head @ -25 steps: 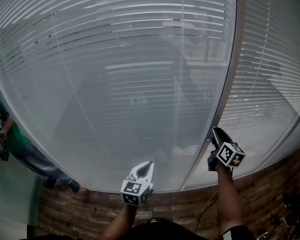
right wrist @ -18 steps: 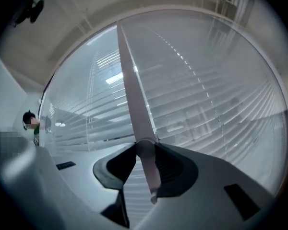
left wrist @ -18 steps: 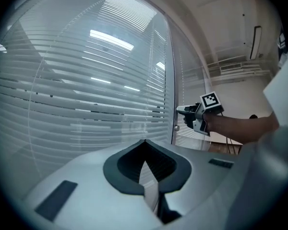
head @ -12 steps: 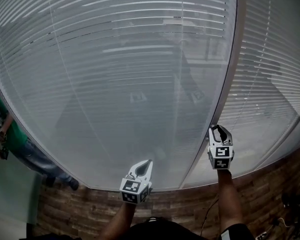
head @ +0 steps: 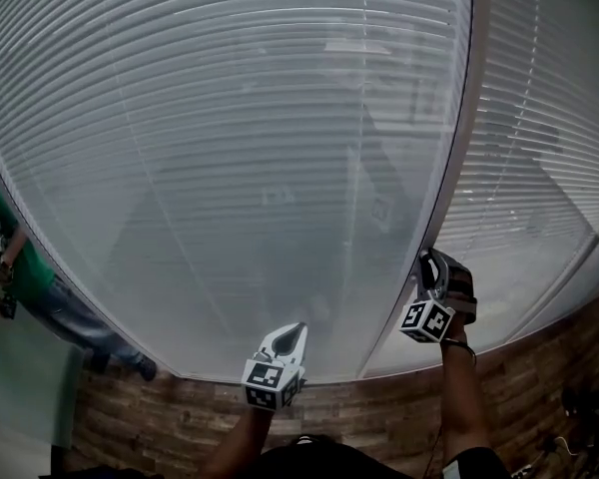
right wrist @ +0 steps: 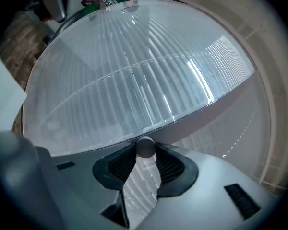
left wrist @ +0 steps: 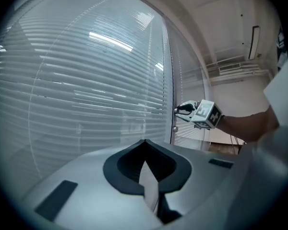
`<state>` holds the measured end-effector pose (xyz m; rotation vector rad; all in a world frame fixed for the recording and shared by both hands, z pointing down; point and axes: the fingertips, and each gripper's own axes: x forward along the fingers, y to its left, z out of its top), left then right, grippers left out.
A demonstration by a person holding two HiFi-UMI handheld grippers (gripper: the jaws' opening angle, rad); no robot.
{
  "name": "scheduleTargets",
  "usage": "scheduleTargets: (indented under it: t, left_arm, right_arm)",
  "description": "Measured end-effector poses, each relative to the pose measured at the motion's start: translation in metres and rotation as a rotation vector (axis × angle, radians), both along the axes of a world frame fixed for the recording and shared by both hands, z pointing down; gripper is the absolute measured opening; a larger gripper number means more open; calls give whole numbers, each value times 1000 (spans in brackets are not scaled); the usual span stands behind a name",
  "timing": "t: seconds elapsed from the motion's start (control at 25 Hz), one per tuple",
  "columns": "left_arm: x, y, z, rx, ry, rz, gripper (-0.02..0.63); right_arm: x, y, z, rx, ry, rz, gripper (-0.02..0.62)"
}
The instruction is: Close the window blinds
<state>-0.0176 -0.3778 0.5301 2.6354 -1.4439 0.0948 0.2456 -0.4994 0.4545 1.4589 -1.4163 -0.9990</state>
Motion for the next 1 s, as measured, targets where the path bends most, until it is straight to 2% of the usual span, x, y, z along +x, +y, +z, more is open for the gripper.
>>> scheduleTargets:
  t: [0.16,0.28,0.44,0.52,0.64,0.72,0.84,0.88,1.0]
  left_arm:
    - [-10,0,9,-21,-30,-29,-5]
    - [-10,2,1,-11,6,-35,-5]
    - [-9,5,3,8,13,-22,-5]
    - [-11,7,-5,24,29,-40,-5]
    - [-14,8,-6,29,32,-51,-5]
    - [-12,10,-5,29,31,-49,-5]
    - [-9,14,-4,32,27,-44,-5]
    - [-8,16,-5,34,26,-44,-5]
    - [-5,21,-6,33,29,-49,-5]
  right_arm:
    - [1,0,1,5,-21,12,127]
    - [1,0,1,1,-77,15,127]
    - [3,2,1,8,-67,21,127]
    - [3,7,0,8,-107,9,127]
    - [2,18,-4,-7,-279,-30,127]
    - [0,28,-10,-47,-485,-69,127]
    - [4,43,-13,-88,-850,-98,127]
    - [5,47,-12,-92,-932,-116,127]
    - [-3,61,-9,-109,-1031,-169,127]
